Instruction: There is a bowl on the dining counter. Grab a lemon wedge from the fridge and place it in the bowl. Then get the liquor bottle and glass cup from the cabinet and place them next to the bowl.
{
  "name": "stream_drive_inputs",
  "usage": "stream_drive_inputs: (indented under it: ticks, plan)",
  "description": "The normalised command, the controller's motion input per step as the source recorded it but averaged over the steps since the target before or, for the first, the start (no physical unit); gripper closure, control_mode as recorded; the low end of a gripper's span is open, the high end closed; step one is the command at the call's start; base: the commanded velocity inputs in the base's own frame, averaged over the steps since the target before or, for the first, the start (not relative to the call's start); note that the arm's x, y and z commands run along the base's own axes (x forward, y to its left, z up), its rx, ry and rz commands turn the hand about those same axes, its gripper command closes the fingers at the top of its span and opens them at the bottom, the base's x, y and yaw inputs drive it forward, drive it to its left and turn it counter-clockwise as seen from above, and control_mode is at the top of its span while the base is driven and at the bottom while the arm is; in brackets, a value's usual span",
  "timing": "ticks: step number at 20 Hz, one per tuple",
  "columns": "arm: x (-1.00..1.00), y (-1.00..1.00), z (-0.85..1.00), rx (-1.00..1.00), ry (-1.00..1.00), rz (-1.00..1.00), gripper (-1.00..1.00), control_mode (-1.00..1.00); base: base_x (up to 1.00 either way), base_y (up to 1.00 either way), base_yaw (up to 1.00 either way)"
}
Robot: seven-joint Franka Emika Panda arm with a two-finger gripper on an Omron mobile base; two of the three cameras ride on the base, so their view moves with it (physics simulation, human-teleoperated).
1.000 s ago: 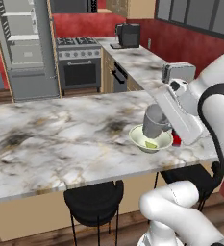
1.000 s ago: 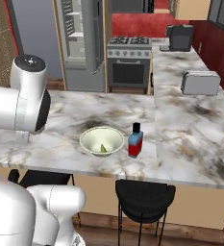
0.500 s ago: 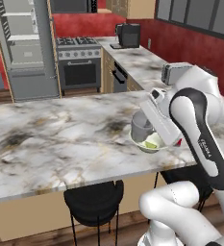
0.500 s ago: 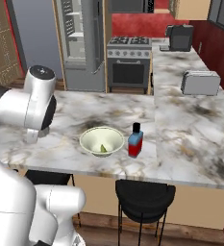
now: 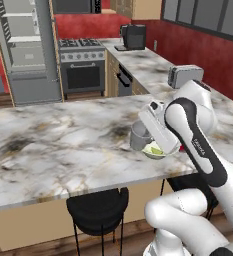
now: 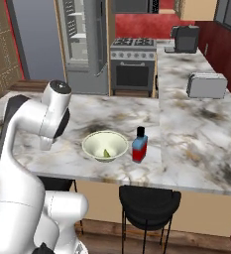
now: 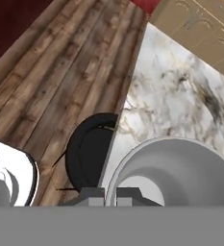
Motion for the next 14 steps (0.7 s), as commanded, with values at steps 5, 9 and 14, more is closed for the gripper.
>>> stream_drive_inputs:
  ticks: [5, 9, 14]
  plan:
    - [0.23, 0.03, -0.42, 0.01, 0.15, 0.14, 1.00, -1.00, 0.00, 0.00, 0.00]
    - [0.18, 0.12, -0.40, 0.00, 0.18, 0.13, 1.00, -1.00, 0.00, 0.00, 0.00]
    - [0.42, 0.08, -0.28, 0.00, 0.09, 0.04, 1.00, -1.00, 0.00, 0.00, 0.00]
